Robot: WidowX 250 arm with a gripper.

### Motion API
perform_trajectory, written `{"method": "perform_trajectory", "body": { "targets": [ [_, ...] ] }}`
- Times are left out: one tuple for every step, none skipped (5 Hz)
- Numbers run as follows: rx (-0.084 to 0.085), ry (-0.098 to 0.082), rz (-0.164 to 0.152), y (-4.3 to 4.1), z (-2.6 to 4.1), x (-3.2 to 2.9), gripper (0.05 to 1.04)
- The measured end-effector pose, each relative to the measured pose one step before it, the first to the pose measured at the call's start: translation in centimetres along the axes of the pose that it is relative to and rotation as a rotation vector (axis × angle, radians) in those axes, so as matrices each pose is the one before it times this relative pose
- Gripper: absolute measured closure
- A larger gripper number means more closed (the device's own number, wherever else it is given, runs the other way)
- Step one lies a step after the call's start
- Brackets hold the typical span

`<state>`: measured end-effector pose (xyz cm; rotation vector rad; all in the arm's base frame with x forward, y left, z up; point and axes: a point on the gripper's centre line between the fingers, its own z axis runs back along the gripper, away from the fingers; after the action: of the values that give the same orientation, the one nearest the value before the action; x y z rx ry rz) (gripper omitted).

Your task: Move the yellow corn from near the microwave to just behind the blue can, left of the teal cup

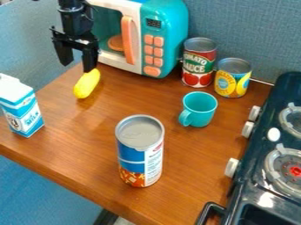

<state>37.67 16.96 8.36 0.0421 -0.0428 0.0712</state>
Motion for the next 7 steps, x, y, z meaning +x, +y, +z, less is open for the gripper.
{"method": "perform_trajectory", "body": {
  "targets": [
    [0.0177,0.0241,-0.0101,0.494,-1.110,0.291,0.087],
    [-0.0035,0.0052,-0.0013,-0.031,-0.502,0.240,0.087],
    [-0.0485,-0.0159,-0.0033,-0.713,-0.735,0.507,0.087],
    [-0.0274,-0.0412,0.0293,-0.370,-0.522,0.434,0.087],
    [0.0184,0.0305,0.0327,0.242,-0.737,-0.316,0.087],
    [0.0445,0.0685,0.0209,0.819,-1.434,-0.544,0.087],
    [0.0204,0.0444,0.0243,0.421,-0.900,-0.174,0.136]
  ]
}}
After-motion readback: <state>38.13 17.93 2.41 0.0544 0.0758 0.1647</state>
